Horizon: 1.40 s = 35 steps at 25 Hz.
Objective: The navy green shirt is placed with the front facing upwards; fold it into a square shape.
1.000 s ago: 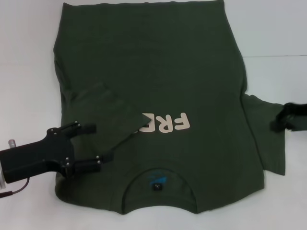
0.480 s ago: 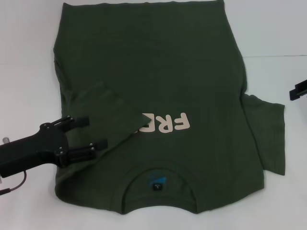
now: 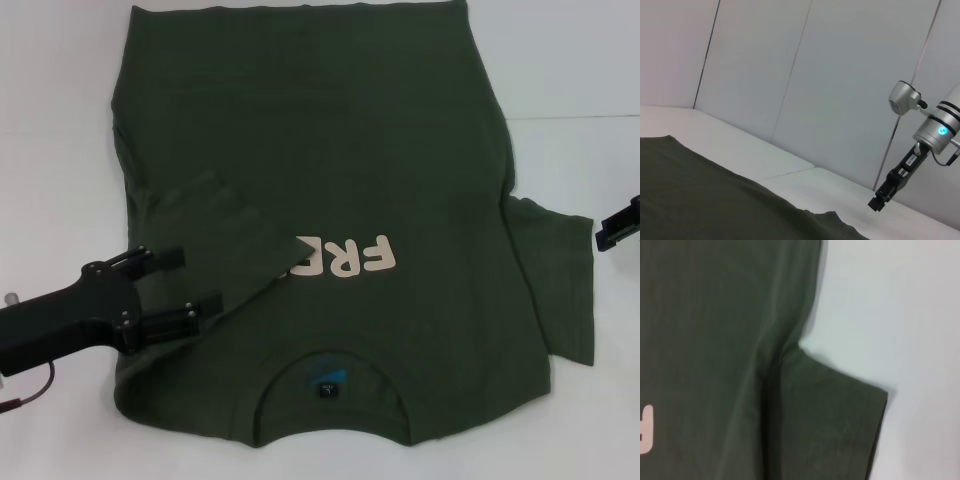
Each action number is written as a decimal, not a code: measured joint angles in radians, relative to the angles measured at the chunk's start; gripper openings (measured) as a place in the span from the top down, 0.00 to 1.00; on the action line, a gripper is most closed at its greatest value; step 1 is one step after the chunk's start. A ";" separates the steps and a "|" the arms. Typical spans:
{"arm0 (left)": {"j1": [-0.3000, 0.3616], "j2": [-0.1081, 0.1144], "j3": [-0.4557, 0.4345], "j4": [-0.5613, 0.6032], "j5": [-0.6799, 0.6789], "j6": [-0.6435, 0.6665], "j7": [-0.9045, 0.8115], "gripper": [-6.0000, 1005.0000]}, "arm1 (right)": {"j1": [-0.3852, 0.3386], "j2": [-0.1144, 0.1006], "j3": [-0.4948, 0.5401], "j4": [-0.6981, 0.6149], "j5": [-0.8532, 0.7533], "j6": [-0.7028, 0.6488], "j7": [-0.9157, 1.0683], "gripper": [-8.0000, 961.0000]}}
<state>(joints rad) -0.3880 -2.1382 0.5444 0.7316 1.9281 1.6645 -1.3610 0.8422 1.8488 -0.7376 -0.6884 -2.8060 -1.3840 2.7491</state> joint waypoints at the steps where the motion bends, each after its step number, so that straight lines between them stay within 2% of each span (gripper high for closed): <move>1: 0.000 0.000 0.000 0.000 0.000 0.000 0.000 0.07 | -0.001 0.000 0.002 0.003 0.000 0.006 0.000 0.28; 10: -0.008 0.000 0.000 0.000 0.000 -0.005 0.002 0.07 | 0.000 0.008 0.007 0.077 0.002 0.074 0.003 0.29; 16: -0.015 0.000 0.000 0.000 0.000 -0.020 0.003 0.07 | 0.003 0.023 0.011 0.080 0.003 0.097 0.005 0.30; 27: -0.021 0.000 -0.001 -0.001 0.000 -0.027 0.003 0.07 | -0.003 0.029 0.012 0.111 0.002 0.142 0.032 0.30; 35: -0.023 0.000 -0.003 -0.001 0.000 -0.034 0.003 0.07 | -0.004 0.044 0.013 0.119 0.002 0.165 0.040 0.30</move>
<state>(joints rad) -0.4110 -2.1381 0.5414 0.7301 1.9281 1.6307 -1.3575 0.8378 1.8927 -0.7243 -0.5698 -2.8041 -1.2187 2.7887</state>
